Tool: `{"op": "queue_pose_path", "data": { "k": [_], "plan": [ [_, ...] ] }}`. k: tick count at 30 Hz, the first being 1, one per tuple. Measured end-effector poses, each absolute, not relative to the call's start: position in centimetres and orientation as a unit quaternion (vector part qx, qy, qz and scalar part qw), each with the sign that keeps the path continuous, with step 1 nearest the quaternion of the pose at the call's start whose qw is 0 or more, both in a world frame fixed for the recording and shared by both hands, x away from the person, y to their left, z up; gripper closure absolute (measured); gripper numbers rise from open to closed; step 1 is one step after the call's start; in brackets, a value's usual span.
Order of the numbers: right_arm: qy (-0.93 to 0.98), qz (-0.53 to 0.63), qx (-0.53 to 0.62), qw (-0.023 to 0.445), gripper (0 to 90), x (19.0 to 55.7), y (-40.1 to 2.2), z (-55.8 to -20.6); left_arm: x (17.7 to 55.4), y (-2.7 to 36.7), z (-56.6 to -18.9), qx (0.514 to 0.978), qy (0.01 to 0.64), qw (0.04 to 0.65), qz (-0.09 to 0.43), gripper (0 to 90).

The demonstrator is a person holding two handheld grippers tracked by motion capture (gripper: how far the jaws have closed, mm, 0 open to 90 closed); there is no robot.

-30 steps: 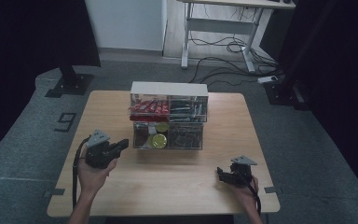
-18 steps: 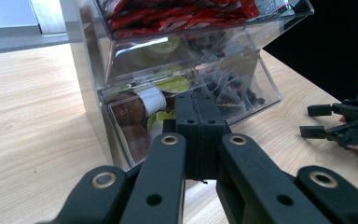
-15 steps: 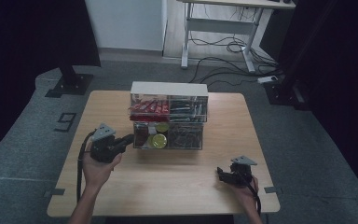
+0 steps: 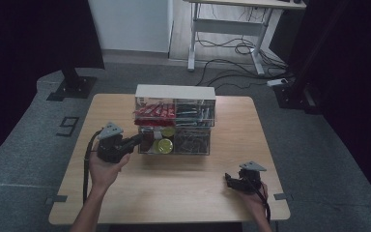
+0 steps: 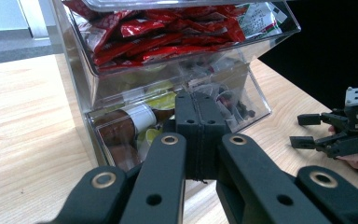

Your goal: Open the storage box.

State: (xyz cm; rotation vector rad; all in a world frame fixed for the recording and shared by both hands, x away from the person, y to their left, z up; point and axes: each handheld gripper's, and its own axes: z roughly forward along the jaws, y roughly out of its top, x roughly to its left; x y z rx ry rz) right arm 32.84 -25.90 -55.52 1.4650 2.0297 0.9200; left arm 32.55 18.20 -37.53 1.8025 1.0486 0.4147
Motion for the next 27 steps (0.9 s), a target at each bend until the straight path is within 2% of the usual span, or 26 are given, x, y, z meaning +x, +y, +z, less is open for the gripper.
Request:
{"op": "queue_pose_path", "data": {
  "k": [27],
  "plan": [
    [0.740,0.335,0.534,0.235,18.4,32.8,-25.9,-55.5,34.5,16.7,-35.4,0.747,0.423,0.486,0.165,90.0]
  ]
}}
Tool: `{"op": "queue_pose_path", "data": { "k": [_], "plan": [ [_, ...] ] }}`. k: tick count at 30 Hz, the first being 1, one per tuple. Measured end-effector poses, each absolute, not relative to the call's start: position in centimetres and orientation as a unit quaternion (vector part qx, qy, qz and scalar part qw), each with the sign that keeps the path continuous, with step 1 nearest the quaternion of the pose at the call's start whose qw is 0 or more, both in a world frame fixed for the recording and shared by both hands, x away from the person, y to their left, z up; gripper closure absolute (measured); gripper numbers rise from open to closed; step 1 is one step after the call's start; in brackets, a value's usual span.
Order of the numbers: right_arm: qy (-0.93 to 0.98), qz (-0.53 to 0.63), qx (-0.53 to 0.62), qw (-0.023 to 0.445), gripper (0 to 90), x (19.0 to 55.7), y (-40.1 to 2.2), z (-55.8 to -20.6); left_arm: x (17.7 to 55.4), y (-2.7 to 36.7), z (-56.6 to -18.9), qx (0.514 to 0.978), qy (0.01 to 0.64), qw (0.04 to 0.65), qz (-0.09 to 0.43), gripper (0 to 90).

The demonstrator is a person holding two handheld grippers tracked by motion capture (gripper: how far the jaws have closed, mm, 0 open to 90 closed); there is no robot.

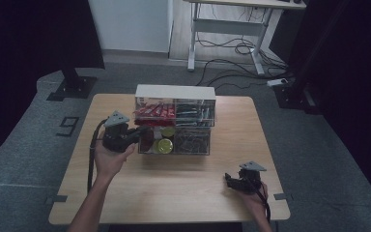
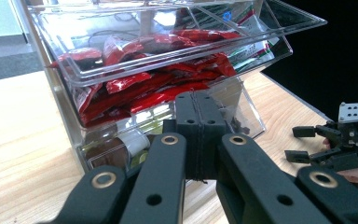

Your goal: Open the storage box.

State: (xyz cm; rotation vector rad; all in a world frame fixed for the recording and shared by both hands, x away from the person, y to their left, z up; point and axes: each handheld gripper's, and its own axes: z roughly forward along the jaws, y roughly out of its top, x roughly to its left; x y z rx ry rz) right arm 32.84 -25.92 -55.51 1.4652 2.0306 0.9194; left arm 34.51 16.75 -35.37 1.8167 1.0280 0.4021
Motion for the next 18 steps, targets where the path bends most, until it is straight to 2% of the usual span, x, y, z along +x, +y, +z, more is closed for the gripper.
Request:
{"op": "queue_pose_path", "data": {
  "k": [18],
  "plan": [
    [0.740,0.335,0.534,0.235,18.4,32.8,-25.9,-55.5,36.1,15.9,-35.2,0.745,0.426,0.490,0.153,90.0]
  ]
}}
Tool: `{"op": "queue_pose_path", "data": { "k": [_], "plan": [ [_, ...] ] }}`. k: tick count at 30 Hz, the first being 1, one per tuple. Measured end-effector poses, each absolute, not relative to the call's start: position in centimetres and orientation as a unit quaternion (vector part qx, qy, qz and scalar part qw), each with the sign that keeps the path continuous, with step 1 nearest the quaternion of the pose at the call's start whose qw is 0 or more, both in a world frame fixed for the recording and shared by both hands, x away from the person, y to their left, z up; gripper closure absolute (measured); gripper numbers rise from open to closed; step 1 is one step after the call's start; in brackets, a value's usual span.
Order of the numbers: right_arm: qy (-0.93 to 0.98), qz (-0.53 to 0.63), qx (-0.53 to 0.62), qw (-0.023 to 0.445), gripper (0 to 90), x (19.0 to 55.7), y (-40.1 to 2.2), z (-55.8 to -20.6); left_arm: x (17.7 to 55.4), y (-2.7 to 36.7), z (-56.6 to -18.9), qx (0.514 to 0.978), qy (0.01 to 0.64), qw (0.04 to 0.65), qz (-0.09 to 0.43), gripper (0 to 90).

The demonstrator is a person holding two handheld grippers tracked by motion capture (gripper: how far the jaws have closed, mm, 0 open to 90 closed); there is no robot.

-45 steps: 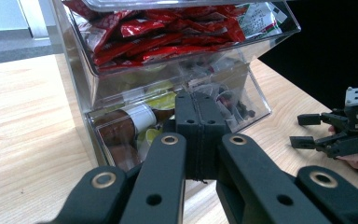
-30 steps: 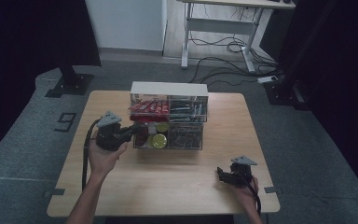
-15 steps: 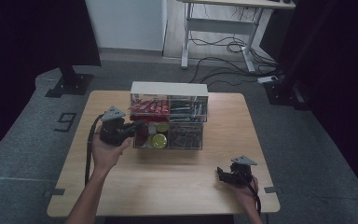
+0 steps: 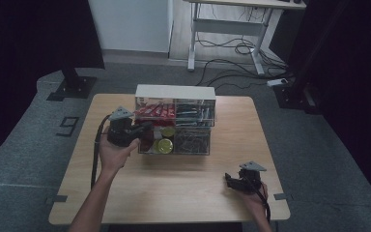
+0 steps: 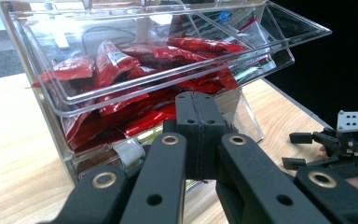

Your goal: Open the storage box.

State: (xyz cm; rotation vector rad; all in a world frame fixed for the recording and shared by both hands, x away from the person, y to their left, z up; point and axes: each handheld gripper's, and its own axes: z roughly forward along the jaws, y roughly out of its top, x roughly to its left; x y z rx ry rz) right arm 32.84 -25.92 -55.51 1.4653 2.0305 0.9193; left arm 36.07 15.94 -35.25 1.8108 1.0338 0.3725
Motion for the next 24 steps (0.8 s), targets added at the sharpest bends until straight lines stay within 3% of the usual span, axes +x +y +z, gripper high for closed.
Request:
{"op": "queue_pose_path", "data": {
  "k": [24],
  "plan": [
    [0.740,0.335,0.534,0.235,18.4,32.85,-25.92,-55.51,37.10,15.92,-34.69,0.745,0.434,0.483,0.152,90.0]
  ]
}}
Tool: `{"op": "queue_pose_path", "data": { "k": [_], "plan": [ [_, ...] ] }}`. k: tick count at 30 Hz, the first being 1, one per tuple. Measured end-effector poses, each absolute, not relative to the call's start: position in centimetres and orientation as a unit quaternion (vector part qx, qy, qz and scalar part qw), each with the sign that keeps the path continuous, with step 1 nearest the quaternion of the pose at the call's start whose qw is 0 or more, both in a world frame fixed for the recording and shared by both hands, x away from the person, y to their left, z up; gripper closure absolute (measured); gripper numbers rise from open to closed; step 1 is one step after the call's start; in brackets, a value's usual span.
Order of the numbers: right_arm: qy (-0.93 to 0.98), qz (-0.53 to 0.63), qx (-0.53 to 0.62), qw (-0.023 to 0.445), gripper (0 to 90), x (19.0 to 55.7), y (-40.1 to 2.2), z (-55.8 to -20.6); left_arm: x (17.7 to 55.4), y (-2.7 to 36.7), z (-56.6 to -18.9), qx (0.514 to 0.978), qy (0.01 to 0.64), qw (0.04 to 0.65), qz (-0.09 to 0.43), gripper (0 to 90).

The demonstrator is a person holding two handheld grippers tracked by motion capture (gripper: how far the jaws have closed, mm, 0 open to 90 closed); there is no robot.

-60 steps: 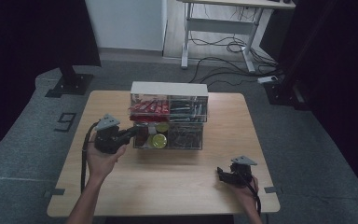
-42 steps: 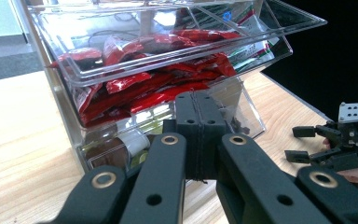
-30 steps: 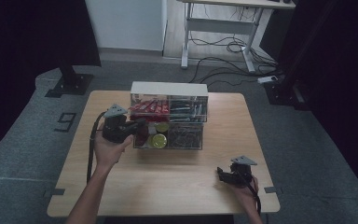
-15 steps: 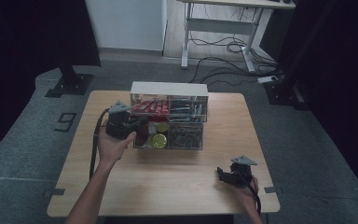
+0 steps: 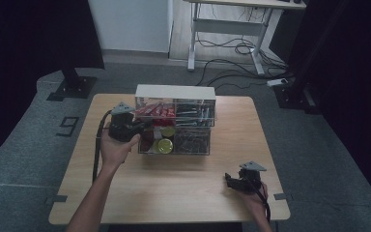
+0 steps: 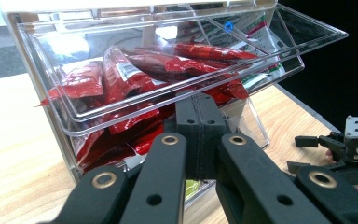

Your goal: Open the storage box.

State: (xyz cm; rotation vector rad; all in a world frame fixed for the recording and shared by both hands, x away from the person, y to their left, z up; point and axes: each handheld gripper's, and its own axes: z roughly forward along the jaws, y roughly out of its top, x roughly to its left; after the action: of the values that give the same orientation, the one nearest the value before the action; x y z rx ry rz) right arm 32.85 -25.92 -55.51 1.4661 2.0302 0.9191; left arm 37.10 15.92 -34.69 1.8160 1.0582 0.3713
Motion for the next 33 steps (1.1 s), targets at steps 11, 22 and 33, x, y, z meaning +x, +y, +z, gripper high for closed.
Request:
{"op": "queue_pose_path", "data": {
  "k": [11,22,33],
  "plan": [
    [0.741,0.335,0.533,0.236,18.4,32.9,-25.9,-55.5,37.5,16.2,-33.2,0.746,0.433,0.479,0.161,90.0],
    [0.740,0.335,0.533,0.236,18.4,32.9,-25.9,-55.5,37.8,16.3,-32.3,0.743,0.432,0.484,0.166,90.0],
    [0.740,0.335,0.533,0.236,18.4,32.9,-25.9,-55.5,38.3,16.1,-31.6,0.739,0.432,0.487,0.172,90.0]
  ]
}}
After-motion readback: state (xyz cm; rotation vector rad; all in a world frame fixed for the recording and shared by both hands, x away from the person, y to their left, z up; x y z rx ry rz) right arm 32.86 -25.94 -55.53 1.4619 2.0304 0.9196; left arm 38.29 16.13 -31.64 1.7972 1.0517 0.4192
